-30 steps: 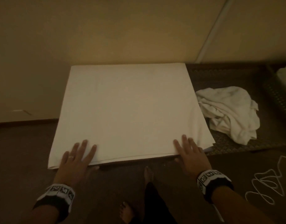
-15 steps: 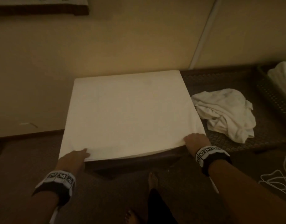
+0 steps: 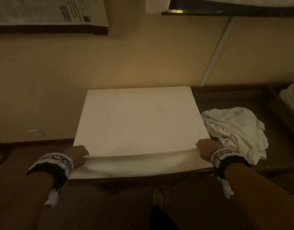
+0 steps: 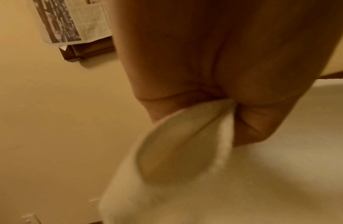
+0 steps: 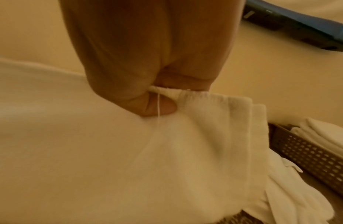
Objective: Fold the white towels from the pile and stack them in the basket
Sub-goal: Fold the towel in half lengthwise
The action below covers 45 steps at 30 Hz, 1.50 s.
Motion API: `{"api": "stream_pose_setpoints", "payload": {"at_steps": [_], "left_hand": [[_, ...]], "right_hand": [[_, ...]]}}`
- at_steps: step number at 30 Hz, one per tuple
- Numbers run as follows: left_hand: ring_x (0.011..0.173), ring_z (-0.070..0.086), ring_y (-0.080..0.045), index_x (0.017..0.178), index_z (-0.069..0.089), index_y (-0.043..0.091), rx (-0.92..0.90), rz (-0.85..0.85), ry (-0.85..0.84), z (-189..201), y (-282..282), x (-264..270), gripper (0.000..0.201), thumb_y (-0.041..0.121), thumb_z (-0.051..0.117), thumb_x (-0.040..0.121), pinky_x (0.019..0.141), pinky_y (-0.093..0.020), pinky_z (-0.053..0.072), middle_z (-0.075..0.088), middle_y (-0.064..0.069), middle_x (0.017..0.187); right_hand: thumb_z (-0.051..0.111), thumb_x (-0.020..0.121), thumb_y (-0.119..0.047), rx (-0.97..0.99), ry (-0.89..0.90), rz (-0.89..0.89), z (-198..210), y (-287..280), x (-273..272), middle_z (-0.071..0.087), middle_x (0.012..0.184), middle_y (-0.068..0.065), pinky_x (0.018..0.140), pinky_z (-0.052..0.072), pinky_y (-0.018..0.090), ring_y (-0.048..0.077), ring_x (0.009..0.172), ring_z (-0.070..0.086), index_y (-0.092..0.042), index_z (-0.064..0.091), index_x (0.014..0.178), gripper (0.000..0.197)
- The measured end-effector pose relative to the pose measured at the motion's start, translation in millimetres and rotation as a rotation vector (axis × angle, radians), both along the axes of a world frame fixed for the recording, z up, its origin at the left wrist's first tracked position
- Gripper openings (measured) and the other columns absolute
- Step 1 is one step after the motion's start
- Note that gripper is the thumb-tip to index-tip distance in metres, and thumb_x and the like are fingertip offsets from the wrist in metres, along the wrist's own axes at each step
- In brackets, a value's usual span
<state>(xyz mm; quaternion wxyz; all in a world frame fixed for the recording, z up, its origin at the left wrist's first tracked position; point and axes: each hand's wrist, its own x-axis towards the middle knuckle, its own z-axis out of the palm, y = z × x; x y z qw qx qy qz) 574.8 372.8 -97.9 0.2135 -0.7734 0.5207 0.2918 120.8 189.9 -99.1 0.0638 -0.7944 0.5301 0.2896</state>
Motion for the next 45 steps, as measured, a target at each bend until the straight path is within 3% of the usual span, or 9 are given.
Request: {"api": "stream_pose_setpoints", "payload": {"at_steps": [7, 13, 18, 23, 26, 29, 35, 38, 45], "left_hand": [[0.09, 0.058, -0.022, 0.079, 0.051, 0.027, -0.194, 0.033, -0.046, 8.5, -53.2, 31.5, 0.023, 0.008, 0.053, 0.091, 0.082, -0.029, 0.045, 0.065, -0.008, 0.105], [0.077, 0.051, -0.022, 0.062, 0.05, 0.029, -0.221, 0.022, -0.114, 24.0, -115.9, 48.7, 0.039, 0.003, 0.053, 0.09, 0.073, -0.027, 0.041, 0.053, 0.001, 0.075], [0.099, 0.059, -0.029, 0.097, 0.066, 0.028, -0.267, 0.058, -0.138, 17.7, -170.3, 76.7, 0.023, 0.009, 0.054, 0.091, 0.085, -0.034, 0.046, 0.064, -0.007, 0.11], [0.112, 0.058, -0.032, 0.122, 0.064, 0.024, -0.262, 0.116, -0.208, -2.2, -201.5, 83.5, 0.033, 0.015, 0.054, 0.092, 0.096, -0.041, 0.048, 0.061, -0.008, 0.126], [0.136, 0.039, -0.032, 0.143, 0.045, 0.023, -0.29, 0.07, -0.305, -17.1, -194.1, 71.5, 0.053, 0.025, 0.057, 0.092, 0.107, -0.043, 0.037, 0.038, -0.008, 0.152], [0.143, 0.028, -0.035, 0.153, 0.032, 0.019, -0.419, 0.043, -0.194, -44.4, -167.0, 40.4, 0.066, 0.037, 0.054, 0.093, 0.112, -0.048, 0.031, 0.022, -0.012, 0.161], [0.151, -0.004, -0.028, 0.151, -0.015, 0.045, -0.324, 0.029, -0.069, -88.3, -112.5, -8.8, 0.078, 0.078, 0.005, 0.083, 0.119, -0.052, 0.009, -0.018, 0.003, 0.163], [0.151, -0.007, -0.029, 0.147, -0.024, 0.047, -0.337, 0.023, -0.085, -92.2, -88.8, -16.8, 0.08, 0.081, -0.004, 0.077, 0.119, -0.056, 0.008, -0.022, 0.003, 0.162], [0.149, 0.009, -0.033, 0.153, -0.008, 0.042, -0.354, 0.021, -0.101, -87.4, -16.2, -51.7, 0.086, 0.083, 0.003, 0.078, 0.117, -0.057, 0.017, -0.003, -0.003, 0.165]], "right_hand": [[0.044, 0.097, -0.019, -0.17, -0.038, -0.02, 15.5, -62.3, 31.6, 0.057, 0.129, 0.006, 0.098, 0.047, 0.039, 0.026, 0.117, 0.057, -0.02, 0.055, 0.127, 0.032], [0.045, 0.098, -0.019, -0.179, -0.026, 0.012, 23.2, -127.1, 55.0, 0.056, 0.132, 0.009, 0.098, 0.046, 0.039, 0.027, 0.118, 0.056, -0.017, 0.053, 0.131, 0.034], [0.05, 0.097, -0.019, -0.131, -0.054, -0.037, 23.9, -186.4, 76.8, 0.056, 0.132, 0.011, 0.098, 0.048, 0.043, 0.031, 0.118, 0.056, -0.015, 0.055, 0.131, 0.035], [0.048, 0.096, -0.02, -0.104, -0.049, -0.012, 4.4, -224.0, 93.5, 0.056, 0.131, 0.008, 0.1, 0.046, 0.044, 0.03, 0.118, 0.055, -0.018, 0.054, 0.131, 0.036], [0.049, 0.092, -0.023, -0.19, -0.058, 0.027, -11.7, -218.2, 90.5, 0.053, 0.131, 0.007, 0.103, 0.04, 0.046, 0.031, 0.122, 0.047, -0.019, 0.052, 0.13, 0.038], [0.044, 0.092, -0.028, -0.225, -0.14, 0.061, -33.9, -183.8, 85.5, 0.029, 0.155, 0.009, 0.11, 0.028, 0.049, 0.033, 0.137, 0.03, -0.02, 0.039, 0.143, 0.052], [0.01, 0.093, -0.066, -0.02, -0.319, -0.042, -85.5, -100.9, 77.0, -0.021, 0.161, -0.001, 0.118, 0.0, 0.056, 0.031, 0.148, -0.013, -0.036, -0.011, 0.152, 0.069], [0.003, 0.091, -0.069, -0.039, -0.307, -0.071, -94.6, -75.8, 66.0, -0.026, 0.159, -0.001, 0.118, -0.002, 0.057, 0.03, 0.147, -0.019, -0.037, -0.018, 0.15, 0.07], [0.009, 0.092, -0.066, -0.036, -0.303, -0.092, -86.9, 1.8, 38.3, -0.023, 0.16, 0.0, 0.118, 0.001, 0.057, 0.031, 0.148, -0.016, -0.036, -0.015, 0.151, 0.07]]}}
